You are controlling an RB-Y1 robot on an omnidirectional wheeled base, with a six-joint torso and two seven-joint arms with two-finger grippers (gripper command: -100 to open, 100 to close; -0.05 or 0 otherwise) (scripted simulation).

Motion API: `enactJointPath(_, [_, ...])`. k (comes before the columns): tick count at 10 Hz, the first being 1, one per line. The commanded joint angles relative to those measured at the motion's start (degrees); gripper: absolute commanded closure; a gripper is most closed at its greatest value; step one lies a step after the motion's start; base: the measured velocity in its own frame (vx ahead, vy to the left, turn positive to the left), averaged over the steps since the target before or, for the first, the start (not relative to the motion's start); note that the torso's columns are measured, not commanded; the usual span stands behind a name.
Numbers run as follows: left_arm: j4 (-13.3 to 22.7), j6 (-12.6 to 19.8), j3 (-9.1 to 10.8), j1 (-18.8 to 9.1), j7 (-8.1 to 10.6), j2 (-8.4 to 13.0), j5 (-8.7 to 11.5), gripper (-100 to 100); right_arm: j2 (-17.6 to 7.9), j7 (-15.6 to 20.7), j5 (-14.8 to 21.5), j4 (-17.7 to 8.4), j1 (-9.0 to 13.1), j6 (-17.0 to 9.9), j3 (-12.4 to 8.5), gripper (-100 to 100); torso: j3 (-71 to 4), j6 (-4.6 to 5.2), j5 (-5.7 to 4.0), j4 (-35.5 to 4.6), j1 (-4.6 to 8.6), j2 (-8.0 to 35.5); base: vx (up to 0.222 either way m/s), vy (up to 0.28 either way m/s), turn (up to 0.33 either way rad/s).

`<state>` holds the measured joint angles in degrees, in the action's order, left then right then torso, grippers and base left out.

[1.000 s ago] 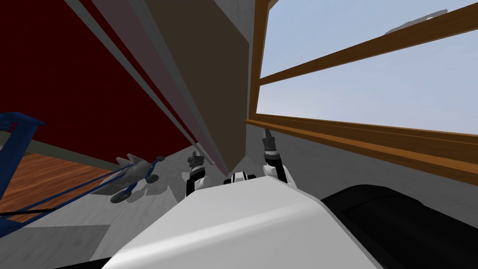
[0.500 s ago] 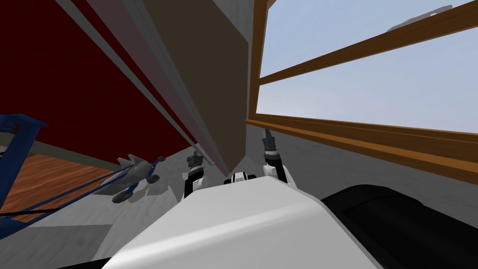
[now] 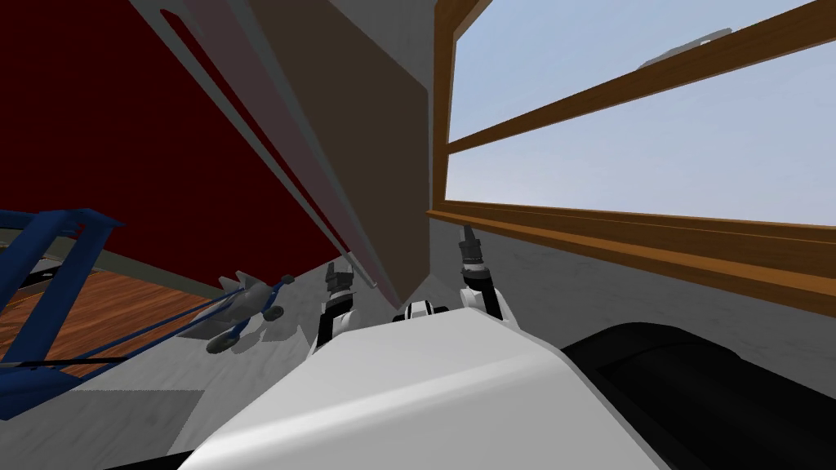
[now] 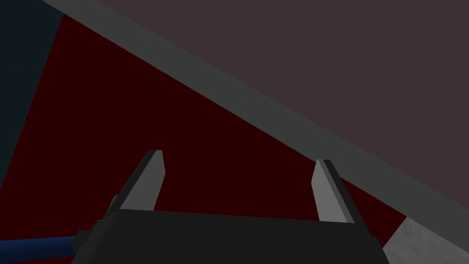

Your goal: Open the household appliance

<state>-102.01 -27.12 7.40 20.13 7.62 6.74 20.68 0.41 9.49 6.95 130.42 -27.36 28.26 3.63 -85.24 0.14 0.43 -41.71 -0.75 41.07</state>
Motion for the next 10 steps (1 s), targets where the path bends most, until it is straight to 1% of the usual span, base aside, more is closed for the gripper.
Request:
enactJointPath(1, [2.92,-0.06,0.15,0.03,0.56,1.41,0.29,-100,0.0,0.0,0.0,0.0,0.0,0.0,0.0,0,-0.04,0.04,0.08,0.08,-0.07,-0.09,0.023,-0.011,0.032])
enactJointPath(2, [3.73,-0.22,0.18,-0.06,0.75,1.7,0.4,-100,0.0,0.0,0.0,0.0,0.0,0.0,0.0,0,-0.07,0.09,0.11,0.1,-0.12,-0.14,0.019,-0.012,0.024])
enactJointPath(3, [3.73,-0.22,0.18,-0.06,0.75,1.7,0.4,-100,0.0,0.0,0.0,0.0,0.0,0.0,0.0,0,-0.06,0.1,0.12,0.12,-0.08,-0.13,0.013,-0.012,0.002])
enactJointPath(6, [5.98,-0.72,0.3,-0.29,1.32,2.15,0.74,-100,0.0,0.0,0.0,0.0,0.0,0.0,0.0,0,0.0,0.11,0.1,0.08,-0.03,-0.05,0.009,-0.016,0.022])
enactJointPath(7, [7.31,-1.04,0.37,-0.42,1.68,2.25,0.96,-100,0.0,0.0,0.0,0.0,0.0,0.0,0.0,0,0.0,0.1,0.1,0.08,-0.02,-0.05,0.027,-0.021,0.04])
enactJointPath(9, [8.53,-1.35,0.45,-0.53,2.02,2.31,1.18,-100,0.0,0.0,0.0,0.0,0.0,0.0,0.0,0,-0.03,0.13,0.13,0.12,-0.02,-0.12,0.025,-0.03,0.024])
enactJointPath(10, [8.53,-1.35,0.45,-0.53,2.02,2.31,1.18,-100,0.0,0.0,0.0,0.0,0.0,0.0,0.0,0,0.01,0.12,0.11,0.07,0.0,-0.02,0.005,-0.014,0.015])
